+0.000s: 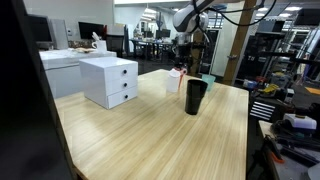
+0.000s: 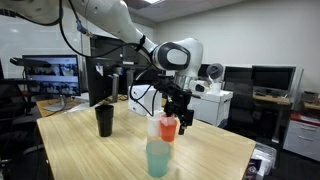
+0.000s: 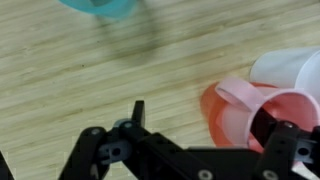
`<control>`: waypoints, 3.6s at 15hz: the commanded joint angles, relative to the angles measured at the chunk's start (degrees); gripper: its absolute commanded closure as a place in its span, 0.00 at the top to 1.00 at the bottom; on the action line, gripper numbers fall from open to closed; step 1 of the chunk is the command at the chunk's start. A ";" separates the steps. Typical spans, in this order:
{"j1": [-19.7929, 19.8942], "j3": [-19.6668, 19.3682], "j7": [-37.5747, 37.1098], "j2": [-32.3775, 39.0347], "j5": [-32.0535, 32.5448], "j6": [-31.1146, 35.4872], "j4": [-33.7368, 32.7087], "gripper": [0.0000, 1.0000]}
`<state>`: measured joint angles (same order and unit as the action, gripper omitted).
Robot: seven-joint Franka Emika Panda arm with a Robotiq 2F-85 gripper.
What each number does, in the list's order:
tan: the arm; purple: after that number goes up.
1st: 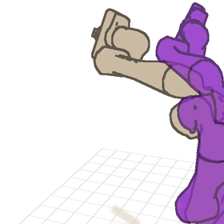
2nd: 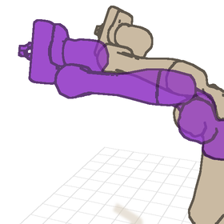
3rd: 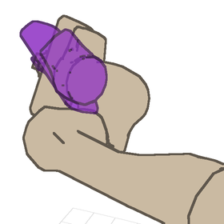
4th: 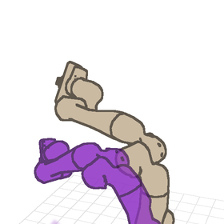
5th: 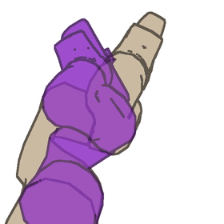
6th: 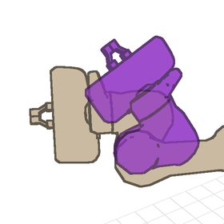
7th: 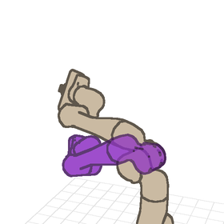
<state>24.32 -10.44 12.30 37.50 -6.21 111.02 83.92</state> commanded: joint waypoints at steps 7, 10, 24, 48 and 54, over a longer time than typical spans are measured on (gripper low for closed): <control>-0.64 1.08 -2.71 -1.93 -1.36 3.29 2.79 0.54; -0.36 0.92 -2.94 -1.67 -1.51 3.08 3.05 0.32; -1.24 0.14 -3.02 -7.73 -0.70 1.18 6.50 0.06; -0.45 -10.25 -6.28 -29.22 -0.50 2.82 28.54 0.06; -0.05 -11.80 -7.66 -28.29 -0.41 2.43 27.97 0.05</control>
<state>23.88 -22.16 6.37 10.41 -7.20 112.67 110.62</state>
